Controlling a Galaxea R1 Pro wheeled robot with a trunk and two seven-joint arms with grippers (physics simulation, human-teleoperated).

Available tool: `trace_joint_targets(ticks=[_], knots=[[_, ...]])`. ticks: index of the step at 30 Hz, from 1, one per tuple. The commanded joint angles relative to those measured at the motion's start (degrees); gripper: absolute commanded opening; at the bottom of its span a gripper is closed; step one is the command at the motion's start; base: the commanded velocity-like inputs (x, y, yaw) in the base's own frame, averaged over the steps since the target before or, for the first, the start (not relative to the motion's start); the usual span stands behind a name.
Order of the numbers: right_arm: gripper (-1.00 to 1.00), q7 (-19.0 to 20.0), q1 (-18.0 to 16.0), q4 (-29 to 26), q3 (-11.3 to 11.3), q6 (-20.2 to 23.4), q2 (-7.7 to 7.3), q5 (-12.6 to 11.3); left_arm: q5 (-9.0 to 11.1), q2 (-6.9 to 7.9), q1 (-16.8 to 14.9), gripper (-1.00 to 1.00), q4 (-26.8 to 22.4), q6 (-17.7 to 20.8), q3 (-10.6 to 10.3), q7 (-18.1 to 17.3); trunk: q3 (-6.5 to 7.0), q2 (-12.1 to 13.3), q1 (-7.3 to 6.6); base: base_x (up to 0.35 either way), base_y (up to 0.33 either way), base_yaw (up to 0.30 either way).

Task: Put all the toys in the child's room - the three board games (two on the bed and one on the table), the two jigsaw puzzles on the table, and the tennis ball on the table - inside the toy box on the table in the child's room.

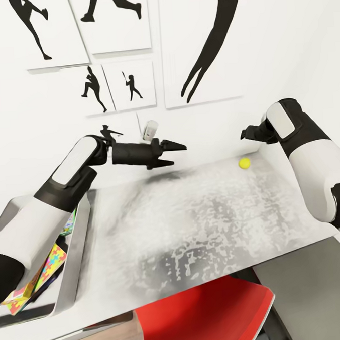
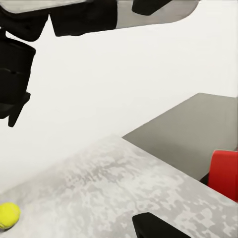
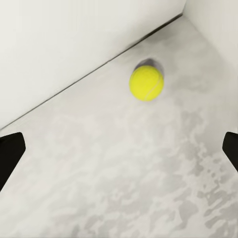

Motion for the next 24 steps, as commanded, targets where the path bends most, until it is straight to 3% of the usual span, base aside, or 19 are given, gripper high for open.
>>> trace_joint_targets(ticks=[1, 9, 17, 24], knots=[[1.00, -0.5, -0.1, 0.0, 0.4, 0.1, -0.08, -0.6, 0.8, -0.11, -0.3, 1.00, -0.1, 0.0, -0.1, 0.5, -0.20, -0.1, 0.03, 0.000, 0.000, 0.000], [1.00, -0.5, -0.6, -0.2, 0.4, 0.0, -0.08, -0.6, 2.2, -0.99, -2.6, 1.00, -0.3, 0.0, -0.1, 0.5, -0.94, -0.1, 0.03, 0.000, 0.000, 0.000], [1.00, -0.5, -1.2, -0.2, 0.4, -0.2, -0.03, -0.6, 4.4, -1.35, -2.9, 1.00, -0.3, 0.0, -0.1, 0.5, -1.69, -0.1, 0.03, 0.000, 0.000, 0.000], [1.00, -0.5, -1.2, -0.1, 0.4, -0.5, -0.05, -0.6, 4.7, -1.38, -3.0, 1.00, -0.3, 0.0, -0.2, 0.5, -2.35, -0.1, 0.03, 0.000, 0.000, 0.000]])
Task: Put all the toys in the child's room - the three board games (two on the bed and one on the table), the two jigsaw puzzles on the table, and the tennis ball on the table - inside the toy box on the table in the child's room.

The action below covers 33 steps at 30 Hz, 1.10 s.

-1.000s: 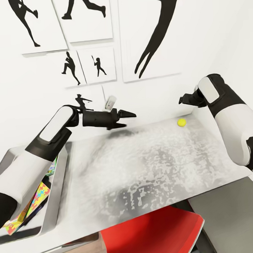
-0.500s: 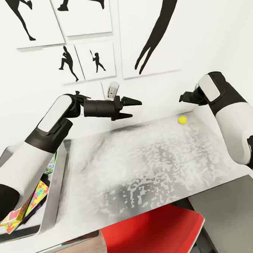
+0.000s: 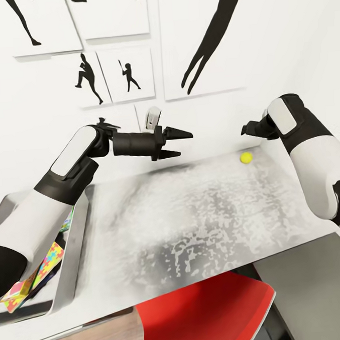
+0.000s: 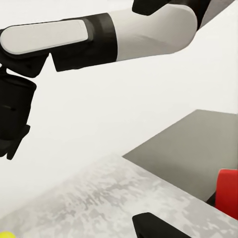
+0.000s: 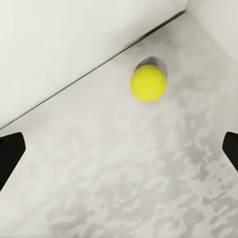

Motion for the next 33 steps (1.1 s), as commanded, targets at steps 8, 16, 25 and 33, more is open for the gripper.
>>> trace_joint_targets(ticks=[8, 16, 25, 33], knots=[[1.00, -0.5, -0.1, 0.0, 0.5, 0.1, -0.24, -0.6, 0.7, 0.04, -0.1, 1.00, -0.1, 0.0, -0.1, 0.5, -0.84, -0.1, 0.03, 0.000, 0.000, 0.000], [1.00, -0.5, -0.1, -0.1, 0.5, 0.0, -0.29, -0.6, 0.7, -0.03, -0.1, 1.00, -0.1, 0.0, -0.1, 0.5, -1.59, -0.1, 0.03, 0.000, 0.000, 0.000], [1.00, -0.5, -0.1, -0.1, 0.5, -1.1, -0.21, -0.6, 0.7, -0.22, -0.1, 1.00, -1.1, 0.0, -0.1, 0.5, -2.43, -0.1, 0.03, 0.000, 0.000, 0.000], [1.00, -0.5, -0.1, -0.3, 0.5, -1.5, -0.27, -0.6, 0.7, -0.95, -0.1, 1.00, -1.2, 0.0, -0.1, 0.5, -3.18, -0.1, 0.03, 0.000, 0.000, 0.000]])
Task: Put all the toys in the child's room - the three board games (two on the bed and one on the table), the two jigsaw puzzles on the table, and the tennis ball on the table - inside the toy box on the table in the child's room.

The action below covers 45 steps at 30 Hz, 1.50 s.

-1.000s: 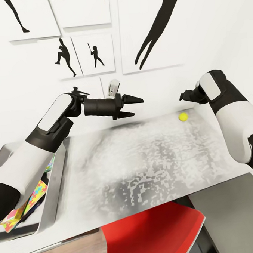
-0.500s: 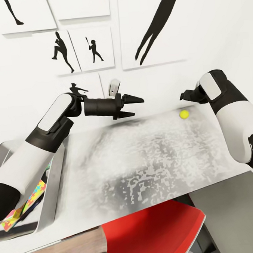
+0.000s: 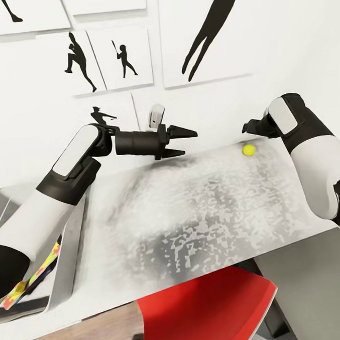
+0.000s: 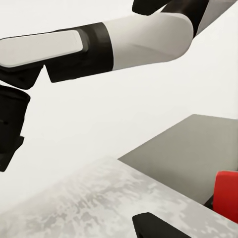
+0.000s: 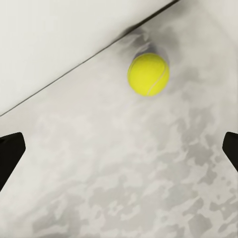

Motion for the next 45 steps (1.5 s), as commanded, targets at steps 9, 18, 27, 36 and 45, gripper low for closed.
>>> trace_joint_targets(ticks=[9, 18, 27, 36, 45], knots=[[1.00, -0.5, -0.6, -0.1, 0.5, 0.1, -0.09, -0.6, 0.6, -0.39, -0.1, 1.00, -0.1, 0.0, -0.1, 0.5, -0.93, -0.1, 0.03, 0.000, 0.000, 0.000], [1.00, -0.5, -1.5, -0.2, 0.5, 0.1, -0.48, -0.6, 0.6, -0.60, -0.1, 1.00, -0.1, 0.0, -0.1, 0.5, -1.77, -0.1, 0.03, 0.000, 0.000, 0.000], [1.00, -0.5, -2.5, -0.2, 0.5, 0.3, -0.70, -0.6, 0.6, -0.69, -0.1, 1.00, -0.1, 0.0, -0.1, 0.5, -2.62, -0.1, 0.03, 0.000, 0.000, 0.000], [1.00, -0.5, -2.9, -0.2, 0.5, 0.5, -0.78, -0.6, 0.6, -0.69, -0.1, 1.00, -0.1, 0.0, -0.2, 0.5, -3.46, -0.1, 0.03, 0.000, 0.000, 0.000], [1.00, -0.5, -3.0, -0.2, 0.5, 0.7, -0.88, -0.6, 0.6, -0.71, -0.1, 1.00, -0.1, 0.0, -0.4, 0.5, -4.30, -0.1, 0.03, 0.000, 0.000, 0.000]])
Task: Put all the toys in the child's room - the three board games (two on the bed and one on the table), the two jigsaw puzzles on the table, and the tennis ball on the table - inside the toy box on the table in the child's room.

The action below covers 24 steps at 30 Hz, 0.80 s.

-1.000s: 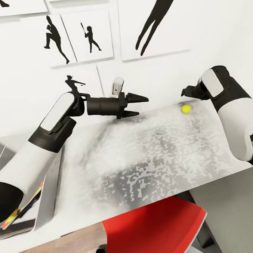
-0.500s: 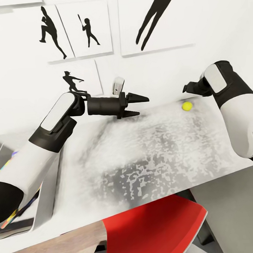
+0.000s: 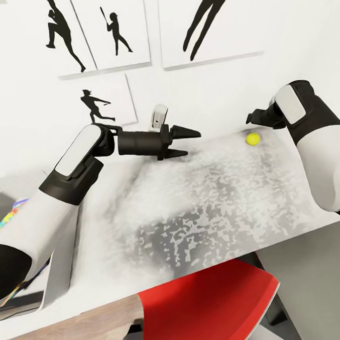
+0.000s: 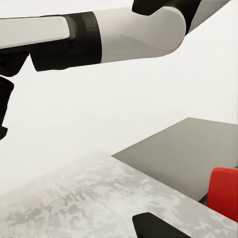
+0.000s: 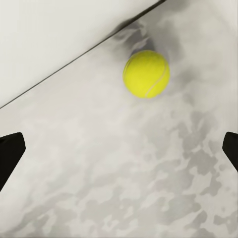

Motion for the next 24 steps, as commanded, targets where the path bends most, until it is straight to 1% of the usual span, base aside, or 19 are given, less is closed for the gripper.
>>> trace_joint_targets(ticks=[1, 5, 15, 24], knots=[[1.00, -0.5, -0.1, 0.0, 0.5, 0.1, -0.08, -0.6, 0.6, 0.03, -0.1, 1.00, 0.0, 0.0, -0.2, 0.5, -0.18, -0.1, 0.03, 0.000, 0.000, 0.000], [1.00, -0.5, -0.1, 0.0, 0.4, 0.0, -0.07, -0.7, 0.6, 0.04, -0.1, 1.00, 0.0, 0.0, -0.9, 0.5, -0.55, -0.1, 0.03, 0.000, 0.000, 0.000], [1.00, -0.5, -0.1, -0.1, 0.2, 0.2, -0.01, -0.6, 0.6, 0.01, -0.1, 1.00, 0.0, 0.0, -1.1, 0.5, -1.49, -0.1, 0.03, 0.000, 0.000, 0.000], [1.00, -0.5, -0.8, -0.1, 0.2, 0.2, 0.01, -0.6, 0.6, -1.18, -1.4, 1.00, 0.0, 0.0, -1.2, 0.5, -2.33, -0.1, 0.03, 0.000, 0.000, 0.000]])
